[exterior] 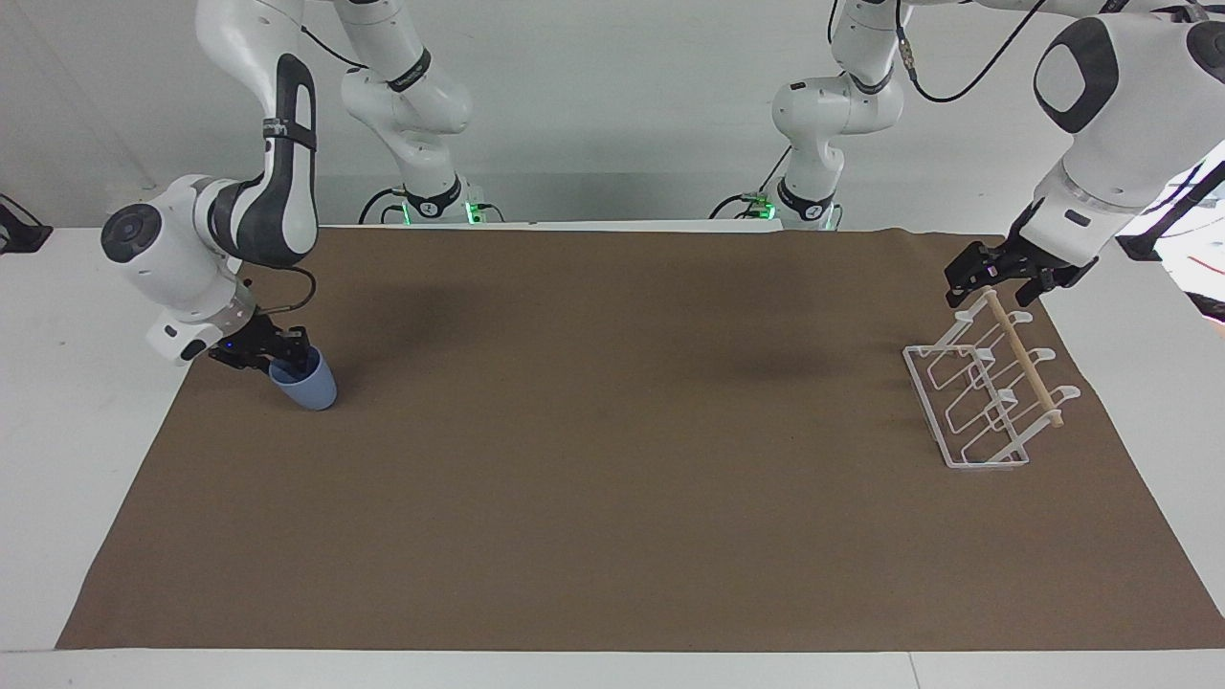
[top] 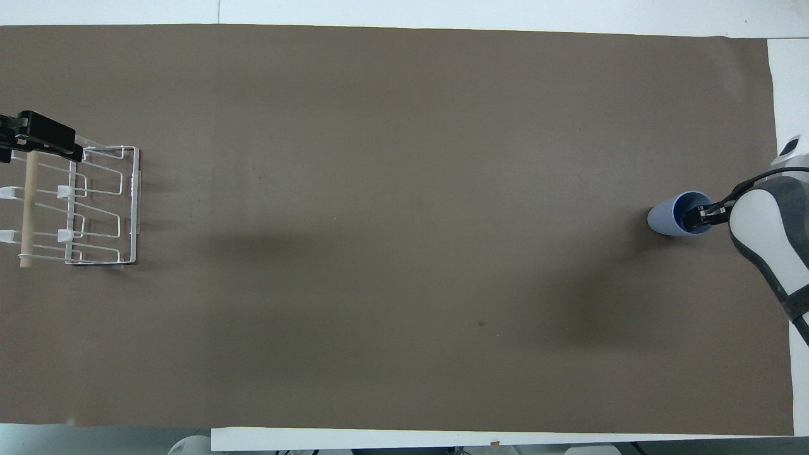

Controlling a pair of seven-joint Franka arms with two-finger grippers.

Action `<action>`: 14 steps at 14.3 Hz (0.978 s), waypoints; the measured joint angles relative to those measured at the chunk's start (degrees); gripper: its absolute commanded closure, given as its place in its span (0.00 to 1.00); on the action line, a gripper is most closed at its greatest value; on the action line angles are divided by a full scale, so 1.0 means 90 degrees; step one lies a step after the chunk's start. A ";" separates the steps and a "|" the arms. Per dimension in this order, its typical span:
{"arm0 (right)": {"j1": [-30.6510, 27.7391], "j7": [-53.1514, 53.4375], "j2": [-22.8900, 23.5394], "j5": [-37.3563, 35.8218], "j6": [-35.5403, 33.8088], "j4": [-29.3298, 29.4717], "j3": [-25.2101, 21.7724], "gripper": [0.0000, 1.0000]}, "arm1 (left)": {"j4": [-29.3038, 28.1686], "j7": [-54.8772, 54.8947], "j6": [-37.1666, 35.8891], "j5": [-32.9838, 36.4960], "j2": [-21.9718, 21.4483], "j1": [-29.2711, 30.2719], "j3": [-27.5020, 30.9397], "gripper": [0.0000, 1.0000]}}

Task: Hang cup on cup holder
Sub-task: 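Grasp the blue cup with the right gripper and lift it, then carry the cup with the right gripper while the left gripper approaches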

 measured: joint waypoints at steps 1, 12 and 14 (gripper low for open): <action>0.0000 -0.0097 -0.0001 0.0000 0.0002 0.0000 0.0001 0.74 | 0.0000 0.0000 0.0000 0.0000 0.0000 0.0000 0.0000 0.00; 0.0319 -0.0564 -0.0095 0.0727 -0.1350 0.0863 0.0174 1.00 | 0.0000 0.0001 -0.0001 0.0000 0.0000 0.0000 0.0000 0.00; 0.0604 -0.0512 -0.0205 0.1917 -0.2084 0.1240 0.0258 1.00 | 0.0000 0.0001 -0.0028 0.0000 0.0000 0.0000 0.0000 0.00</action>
